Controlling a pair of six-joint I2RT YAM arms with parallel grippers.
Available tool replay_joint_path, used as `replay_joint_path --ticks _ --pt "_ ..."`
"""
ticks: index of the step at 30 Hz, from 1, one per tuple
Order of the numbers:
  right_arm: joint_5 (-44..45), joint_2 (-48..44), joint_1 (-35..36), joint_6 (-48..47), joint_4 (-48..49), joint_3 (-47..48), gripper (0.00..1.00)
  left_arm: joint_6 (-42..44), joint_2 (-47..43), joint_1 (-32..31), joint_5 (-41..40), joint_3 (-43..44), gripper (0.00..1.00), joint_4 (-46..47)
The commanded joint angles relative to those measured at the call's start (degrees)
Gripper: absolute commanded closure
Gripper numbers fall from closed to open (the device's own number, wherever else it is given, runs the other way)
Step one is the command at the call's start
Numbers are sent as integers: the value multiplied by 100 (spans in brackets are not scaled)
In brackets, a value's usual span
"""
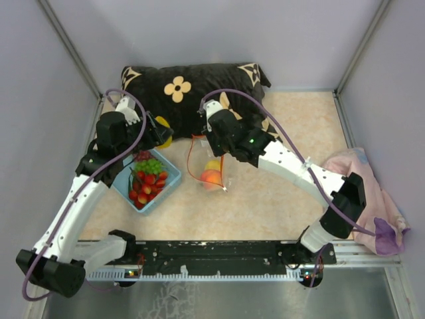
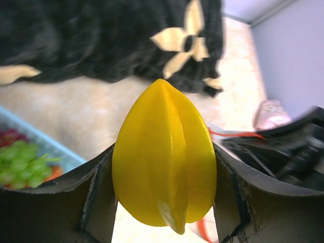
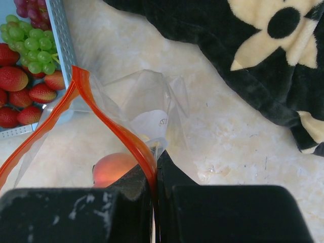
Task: Place the food in the zip-top bag and seal the zipper
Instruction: Pick up the fake fruit from the bin, then place the fake fruit in the zipper food storage bag.
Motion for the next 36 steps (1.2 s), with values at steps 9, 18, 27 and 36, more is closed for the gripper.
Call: replay_joint_path --ticks 9,18,27,36 --pt "-159 42 -16 407 277 337 97 550 -423 -1607 241 -422 61 2017" --pt "-420 -68 -15 570 253 323 97 2087 -407 -2579 -72 -1282 61 3092" --pt "-554 -203 -12 660 257 213 97 3984 -730 -2586 709 -2656 61 4587" --pt "-680 -200 -18 687 271 241 97 5323 -736 -2586 802 -2814 50 4622"
